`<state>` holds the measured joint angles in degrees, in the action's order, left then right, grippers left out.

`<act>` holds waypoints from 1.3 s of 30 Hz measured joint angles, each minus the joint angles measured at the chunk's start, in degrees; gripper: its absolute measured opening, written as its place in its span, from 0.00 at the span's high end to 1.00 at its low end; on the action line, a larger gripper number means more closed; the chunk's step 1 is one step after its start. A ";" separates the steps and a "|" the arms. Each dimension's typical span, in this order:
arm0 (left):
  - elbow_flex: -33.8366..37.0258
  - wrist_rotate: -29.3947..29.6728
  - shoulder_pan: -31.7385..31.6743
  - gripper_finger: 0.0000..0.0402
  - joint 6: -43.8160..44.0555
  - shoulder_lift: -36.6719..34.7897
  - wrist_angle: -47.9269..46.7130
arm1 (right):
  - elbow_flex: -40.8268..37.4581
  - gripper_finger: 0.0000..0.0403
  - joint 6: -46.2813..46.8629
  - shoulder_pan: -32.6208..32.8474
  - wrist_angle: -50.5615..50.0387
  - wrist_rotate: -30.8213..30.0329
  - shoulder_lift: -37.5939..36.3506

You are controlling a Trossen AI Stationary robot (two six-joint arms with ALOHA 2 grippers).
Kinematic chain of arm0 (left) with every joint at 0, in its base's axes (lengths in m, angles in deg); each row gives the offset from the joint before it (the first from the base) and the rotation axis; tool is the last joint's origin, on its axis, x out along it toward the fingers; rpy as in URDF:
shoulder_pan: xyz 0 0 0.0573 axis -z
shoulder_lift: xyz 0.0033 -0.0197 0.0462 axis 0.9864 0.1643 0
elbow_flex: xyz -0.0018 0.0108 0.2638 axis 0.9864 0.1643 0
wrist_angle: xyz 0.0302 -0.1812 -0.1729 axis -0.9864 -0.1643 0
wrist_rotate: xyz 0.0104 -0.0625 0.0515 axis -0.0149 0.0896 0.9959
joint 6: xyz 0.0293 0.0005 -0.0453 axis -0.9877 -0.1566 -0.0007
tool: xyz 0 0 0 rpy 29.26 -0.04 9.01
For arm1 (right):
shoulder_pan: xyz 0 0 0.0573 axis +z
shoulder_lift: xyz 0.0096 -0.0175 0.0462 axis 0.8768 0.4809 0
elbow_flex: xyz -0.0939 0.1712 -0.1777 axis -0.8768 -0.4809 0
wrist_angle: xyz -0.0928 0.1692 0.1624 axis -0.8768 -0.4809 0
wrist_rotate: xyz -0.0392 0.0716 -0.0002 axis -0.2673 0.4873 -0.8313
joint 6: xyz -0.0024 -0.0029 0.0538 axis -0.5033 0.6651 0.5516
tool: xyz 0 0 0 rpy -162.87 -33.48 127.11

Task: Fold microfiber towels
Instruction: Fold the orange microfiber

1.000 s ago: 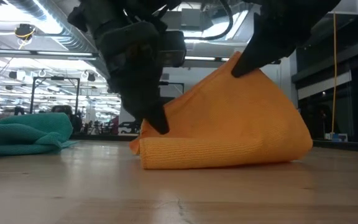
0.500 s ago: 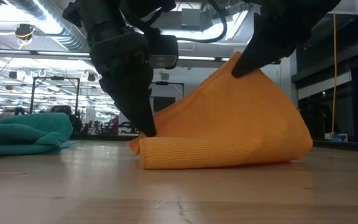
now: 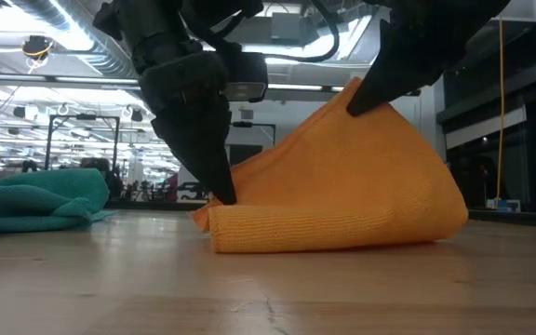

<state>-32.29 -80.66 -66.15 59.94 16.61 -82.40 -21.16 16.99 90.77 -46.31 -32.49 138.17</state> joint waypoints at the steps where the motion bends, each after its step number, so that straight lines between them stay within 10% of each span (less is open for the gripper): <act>1: 0.00 0.00 0.00 0.99 0.26 -0.12 -0.04 | 0.00 0.99 0.00 0.00 0.00 0.00 0.00; 39: 0.02 4.13 -1.60 1.00 2.07 -7.40 -4.92 | -3.82 0.99 4.20 -4.63 -2.04 -5.44 0.00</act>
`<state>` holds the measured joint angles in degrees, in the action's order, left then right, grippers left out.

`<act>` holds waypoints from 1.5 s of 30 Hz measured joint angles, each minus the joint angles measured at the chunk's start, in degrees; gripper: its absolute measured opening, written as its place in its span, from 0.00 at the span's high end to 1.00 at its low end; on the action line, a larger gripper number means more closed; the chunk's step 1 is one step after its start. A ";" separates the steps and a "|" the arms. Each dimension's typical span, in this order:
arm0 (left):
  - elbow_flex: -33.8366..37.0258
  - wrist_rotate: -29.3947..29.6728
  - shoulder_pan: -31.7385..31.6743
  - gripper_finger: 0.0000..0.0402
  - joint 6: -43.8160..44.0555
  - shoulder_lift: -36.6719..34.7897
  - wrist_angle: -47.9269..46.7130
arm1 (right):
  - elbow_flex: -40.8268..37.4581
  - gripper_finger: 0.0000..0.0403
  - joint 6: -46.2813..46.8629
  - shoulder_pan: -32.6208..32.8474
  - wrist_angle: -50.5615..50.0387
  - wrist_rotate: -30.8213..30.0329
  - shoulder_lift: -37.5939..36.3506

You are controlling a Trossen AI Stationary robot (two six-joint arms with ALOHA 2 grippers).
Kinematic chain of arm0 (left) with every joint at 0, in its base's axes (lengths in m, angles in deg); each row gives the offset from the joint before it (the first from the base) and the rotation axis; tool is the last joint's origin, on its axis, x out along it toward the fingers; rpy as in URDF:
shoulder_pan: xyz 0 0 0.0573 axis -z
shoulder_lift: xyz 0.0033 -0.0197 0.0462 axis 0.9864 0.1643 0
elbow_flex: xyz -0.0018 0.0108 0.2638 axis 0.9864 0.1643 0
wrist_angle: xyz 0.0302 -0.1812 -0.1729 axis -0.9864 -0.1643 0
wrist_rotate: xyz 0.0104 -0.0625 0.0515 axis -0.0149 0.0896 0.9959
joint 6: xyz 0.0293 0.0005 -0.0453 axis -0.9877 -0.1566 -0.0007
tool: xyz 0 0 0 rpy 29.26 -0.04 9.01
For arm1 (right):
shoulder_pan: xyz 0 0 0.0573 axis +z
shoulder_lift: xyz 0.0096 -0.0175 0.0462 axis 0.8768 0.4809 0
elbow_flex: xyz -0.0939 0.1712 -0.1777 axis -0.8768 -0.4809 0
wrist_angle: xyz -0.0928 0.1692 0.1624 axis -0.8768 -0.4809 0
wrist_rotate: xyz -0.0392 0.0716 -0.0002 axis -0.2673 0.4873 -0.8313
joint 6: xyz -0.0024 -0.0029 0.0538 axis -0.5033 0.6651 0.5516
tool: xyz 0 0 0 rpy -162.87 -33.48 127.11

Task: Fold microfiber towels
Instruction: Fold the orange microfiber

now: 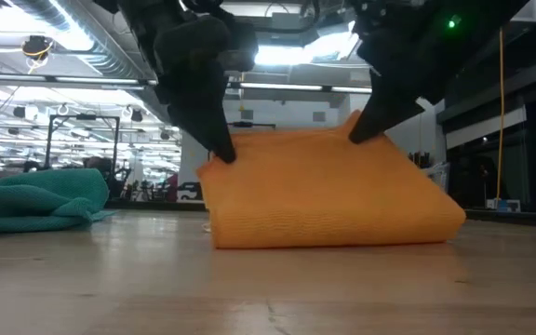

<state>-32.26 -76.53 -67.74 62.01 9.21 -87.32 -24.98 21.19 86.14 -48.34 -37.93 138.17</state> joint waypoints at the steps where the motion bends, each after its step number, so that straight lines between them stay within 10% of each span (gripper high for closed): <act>1: 0.00 -0.02 -0.06 1.00 -0.22 0.11 -0.19 | -0.29 0.98 0.45 -0.20 -0.08 0.00 0.00; 16: -0.02 6.00 -0.55 0.79 -4.26 0.60 0.23 | -3.00 0.60 2.04 -1.12 -0.58 1.00 0.00; 22: -0.02 5.38 -0.93 0.78 -1.50 0.60 0.24 | -2.93 0.59 2.98 -1.10 -0.63 2.06 0.00; 30: -0.02 -3.09 5.85 0.80 2.00 0.60 3.63 | -0.14 0.62 1.24 0.65 -1.26 18.93 0.00; 45: 0.02 7.83 14.78 0.78 -5.62 11.23 21.03 | -0.20 0.63 -27.53 3.30 2.38 26.89 3.05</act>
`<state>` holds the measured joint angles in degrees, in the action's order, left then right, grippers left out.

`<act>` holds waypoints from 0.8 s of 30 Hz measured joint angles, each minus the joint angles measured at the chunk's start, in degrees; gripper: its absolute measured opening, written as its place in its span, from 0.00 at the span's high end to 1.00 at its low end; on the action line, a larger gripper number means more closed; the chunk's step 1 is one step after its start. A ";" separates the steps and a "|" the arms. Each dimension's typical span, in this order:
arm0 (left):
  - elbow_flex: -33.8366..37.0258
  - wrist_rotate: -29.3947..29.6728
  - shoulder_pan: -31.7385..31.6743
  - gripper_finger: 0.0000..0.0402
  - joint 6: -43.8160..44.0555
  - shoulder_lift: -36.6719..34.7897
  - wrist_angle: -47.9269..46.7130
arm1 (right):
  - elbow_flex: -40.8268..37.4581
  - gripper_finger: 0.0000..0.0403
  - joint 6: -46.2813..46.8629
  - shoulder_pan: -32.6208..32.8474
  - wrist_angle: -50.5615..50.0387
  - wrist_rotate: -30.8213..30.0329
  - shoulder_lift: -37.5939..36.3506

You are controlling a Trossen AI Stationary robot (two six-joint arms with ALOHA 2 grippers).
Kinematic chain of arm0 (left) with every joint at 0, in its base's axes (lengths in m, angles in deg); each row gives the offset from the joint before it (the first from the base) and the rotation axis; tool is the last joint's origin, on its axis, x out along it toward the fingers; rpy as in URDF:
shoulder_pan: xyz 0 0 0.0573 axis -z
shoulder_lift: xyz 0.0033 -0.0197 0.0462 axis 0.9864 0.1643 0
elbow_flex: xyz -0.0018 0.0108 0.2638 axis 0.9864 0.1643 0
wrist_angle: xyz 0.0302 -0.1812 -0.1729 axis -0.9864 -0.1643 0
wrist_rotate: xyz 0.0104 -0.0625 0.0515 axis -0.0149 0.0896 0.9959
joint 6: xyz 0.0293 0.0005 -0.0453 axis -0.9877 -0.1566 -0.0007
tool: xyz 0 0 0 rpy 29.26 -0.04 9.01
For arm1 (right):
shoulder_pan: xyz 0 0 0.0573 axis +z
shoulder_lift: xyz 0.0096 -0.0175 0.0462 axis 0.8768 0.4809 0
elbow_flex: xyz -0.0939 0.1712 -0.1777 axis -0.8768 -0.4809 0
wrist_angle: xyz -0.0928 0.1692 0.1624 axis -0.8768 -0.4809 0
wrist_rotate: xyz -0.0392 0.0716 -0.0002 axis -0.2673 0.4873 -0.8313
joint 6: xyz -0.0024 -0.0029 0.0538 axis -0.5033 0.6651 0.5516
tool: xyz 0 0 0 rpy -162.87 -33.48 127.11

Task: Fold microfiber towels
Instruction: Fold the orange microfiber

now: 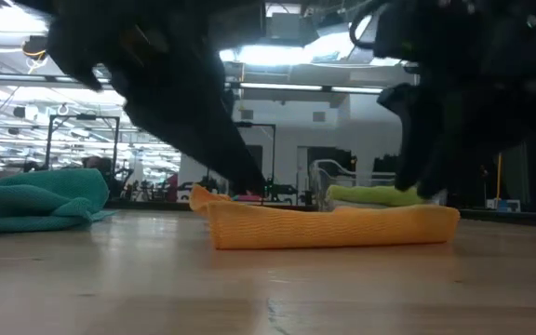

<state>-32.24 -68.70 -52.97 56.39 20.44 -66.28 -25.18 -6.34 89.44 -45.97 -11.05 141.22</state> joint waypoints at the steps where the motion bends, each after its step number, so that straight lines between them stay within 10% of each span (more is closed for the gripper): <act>1: 0.00 0.48 -0.22 0.78 -0.03 0.39 -0.19 | 0.00 0.63 -0.96 0.02 -0.16 0.06 0.71; 24: -0.42 -6.17 -3.55 0.54 2.82 7.43 2.79 | 0.16 0.63 0.73 0.20 0.06 -4.85 8.69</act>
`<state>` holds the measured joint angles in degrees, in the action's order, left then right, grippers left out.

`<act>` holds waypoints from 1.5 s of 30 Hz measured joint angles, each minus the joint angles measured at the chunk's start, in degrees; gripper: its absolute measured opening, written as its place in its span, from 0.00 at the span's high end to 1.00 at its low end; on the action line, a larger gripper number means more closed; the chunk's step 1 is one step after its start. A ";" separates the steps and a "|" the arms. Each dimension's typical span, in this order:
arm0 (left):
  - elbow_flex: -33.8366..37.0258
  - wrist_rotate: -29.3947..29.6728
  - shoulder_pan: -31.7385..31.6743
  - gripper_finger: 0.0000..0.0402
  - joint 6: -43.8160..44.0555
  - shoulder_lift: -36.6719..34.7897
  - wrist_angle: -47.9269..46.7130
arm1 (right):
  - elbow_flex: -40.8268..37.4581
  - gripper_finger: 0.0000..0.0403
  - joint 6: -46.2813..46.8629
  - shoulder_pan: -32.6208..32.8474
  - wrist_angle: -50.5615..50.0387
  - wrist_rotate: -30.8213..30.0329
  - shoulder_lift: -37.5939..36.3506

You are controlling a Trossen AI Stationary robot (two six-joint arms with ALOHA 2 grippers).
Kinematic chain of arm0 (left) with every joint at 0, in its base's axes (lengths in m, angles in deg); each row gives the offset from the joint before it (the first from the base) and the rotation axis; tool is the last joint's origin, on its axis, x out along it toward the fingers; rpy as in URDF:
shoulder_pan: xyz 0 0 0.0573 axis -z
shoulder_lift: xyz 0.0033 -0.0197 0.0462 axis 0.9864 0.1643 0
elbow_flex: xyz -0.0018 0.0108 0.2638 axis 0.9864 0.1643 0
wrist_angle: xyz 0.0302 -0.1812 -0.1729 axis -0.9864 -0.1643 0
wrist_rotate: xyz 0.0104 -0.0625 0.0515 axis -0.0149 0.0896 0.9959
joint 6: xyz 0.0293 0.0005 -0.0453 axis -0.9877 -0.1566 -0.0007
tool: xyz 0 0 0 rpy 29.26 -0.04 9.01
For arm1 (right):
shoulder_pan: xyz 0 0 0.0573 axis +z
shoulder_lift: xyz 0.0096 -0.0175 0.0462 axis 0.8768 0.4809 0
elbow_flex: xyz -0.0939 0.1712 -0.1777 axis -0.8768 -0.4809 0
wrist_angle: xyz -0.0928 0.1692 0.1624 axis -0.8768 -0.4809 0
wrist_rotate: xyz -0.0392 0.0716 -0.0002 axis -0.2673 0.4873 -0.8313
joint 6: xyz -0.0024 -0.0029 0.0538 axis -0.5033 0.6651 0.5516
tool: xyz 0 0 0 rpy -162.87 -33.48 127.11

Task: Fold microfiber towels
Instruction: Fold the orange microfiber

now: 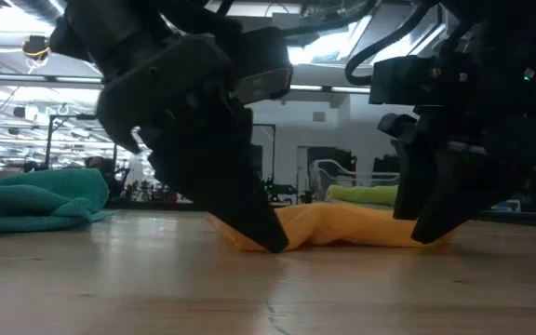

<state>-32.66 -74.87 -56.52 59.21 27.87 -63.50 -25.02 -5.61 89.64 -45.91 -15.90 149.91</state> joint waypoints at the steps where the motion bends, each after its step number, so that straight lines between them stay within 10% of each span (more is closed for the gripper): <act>1: -0.06 0.01 -0.15 0.52 0.32 0.50 0.28 | -0.01 0.63 0.49 0.00 0.02 0.00 0.01; 34: 0.64 0.95 4.33 0.52 5.26 -9.96 -14.54 | -0.21 0.63 24.11 4.51 4.87 8.28 0.22; 45: 0.53 2.24 6.00 0.52 12.76 -13.81 -15.13 | -0.17 0.63 35.29 6.29 22.69 9.65 0.74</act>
<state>-32.13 -72.63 -50.52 71.97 14.06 -78.63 -25.19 29.67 95.93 -23.22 -6.25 150.65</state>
